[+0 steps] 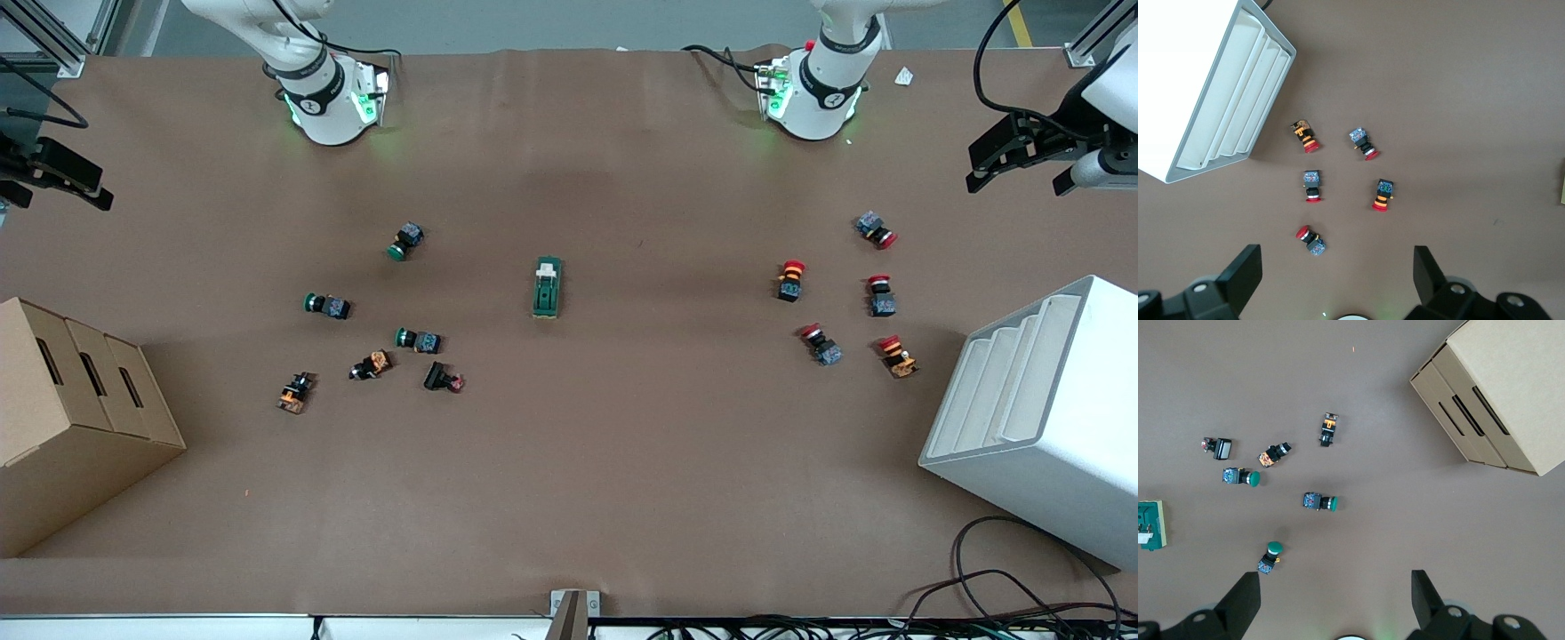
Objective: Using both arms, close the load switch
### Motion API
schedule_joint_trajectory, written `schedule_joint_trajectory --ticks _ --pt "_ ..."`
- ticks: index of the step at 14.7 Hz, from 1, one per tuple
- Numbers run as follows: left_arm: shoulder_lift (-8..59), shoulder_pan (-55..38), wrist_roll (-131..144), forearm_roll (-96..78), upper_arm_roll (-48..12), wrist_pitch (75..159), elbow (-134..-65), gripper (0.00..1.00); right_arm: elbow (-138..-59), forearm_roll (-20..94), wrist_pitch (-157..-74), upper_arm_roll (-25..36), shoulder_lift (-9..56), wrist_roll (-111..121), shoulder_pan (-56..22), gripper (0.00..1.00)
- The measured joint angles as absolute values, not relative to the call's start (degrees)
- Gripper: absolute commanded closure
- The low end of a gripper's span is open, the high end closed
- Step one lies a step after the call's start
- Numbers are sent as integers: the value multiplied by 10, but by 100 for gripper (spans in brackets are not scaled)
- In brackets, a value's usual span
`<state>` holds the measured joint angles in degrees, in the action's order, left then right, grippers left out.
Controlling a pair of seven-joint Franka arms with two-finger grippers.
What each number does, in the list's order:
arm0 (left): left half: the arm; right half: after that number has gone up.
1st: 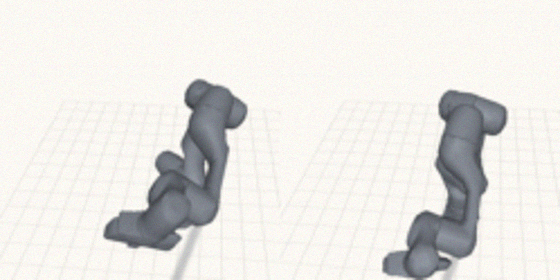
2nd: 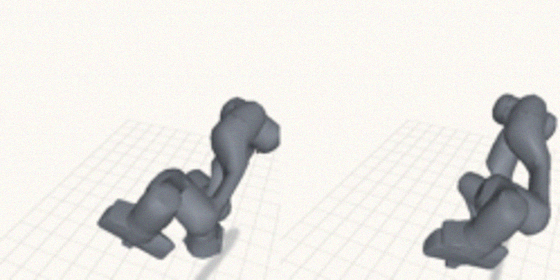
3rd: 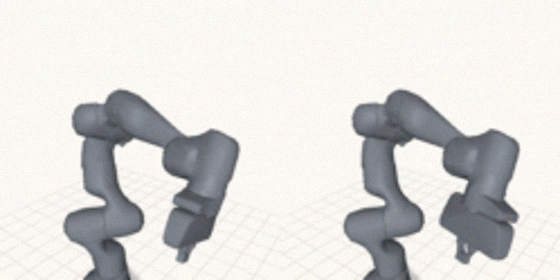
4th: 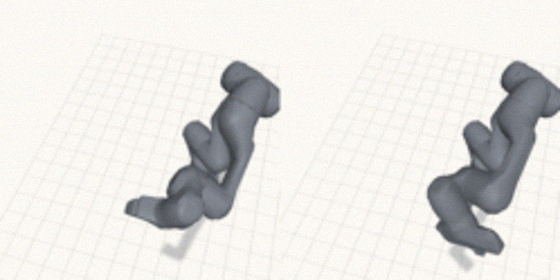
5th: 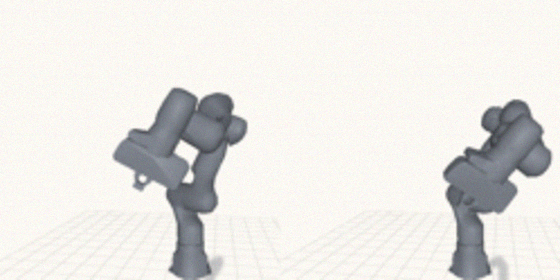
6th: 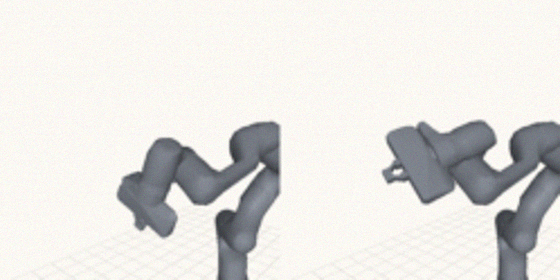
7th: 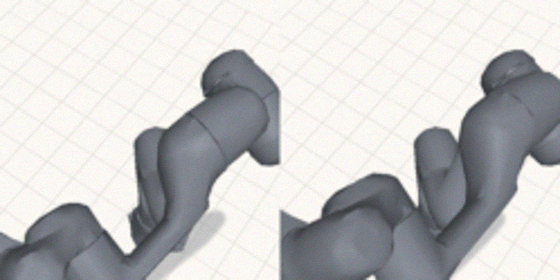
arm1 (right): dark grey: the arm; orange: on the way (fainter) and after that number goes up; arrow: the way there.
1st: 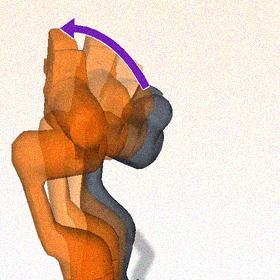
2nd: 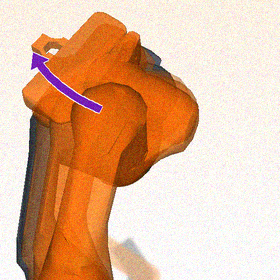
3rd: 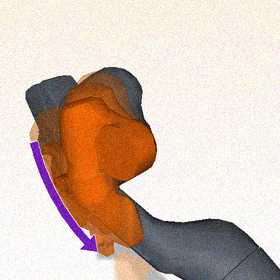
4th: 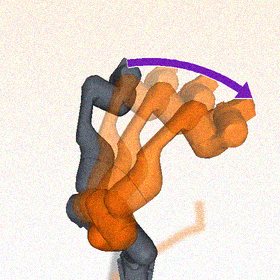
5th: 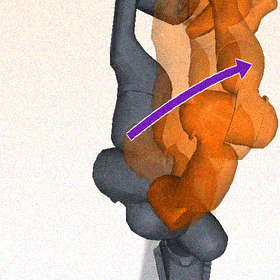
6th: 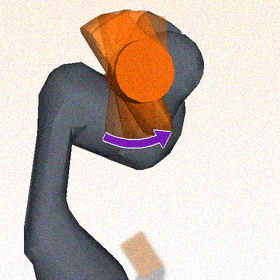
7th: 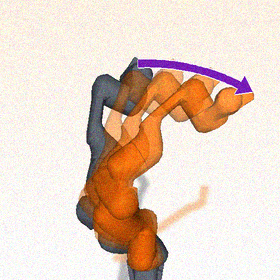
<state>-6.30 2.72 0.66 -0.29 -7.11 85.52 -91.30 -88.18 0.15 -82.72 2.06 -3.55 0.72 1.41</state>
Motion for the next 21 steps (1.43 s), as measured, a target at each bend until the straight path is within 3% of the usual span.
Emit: schedule_joint_trajectory --ticks 9,13,21 --pt "-31 7 9 -3 -94 871 -891 0 -882 2 -824 21 -36 39 14 0" --pt "9 -11 96 -3 -170 962 -916 0 -882 2 -824 21 -36 39 14 0" --pt "31 -19 369 17 -357 1184 -1089 0 -882 1 -824 21 -36 39 14 0"
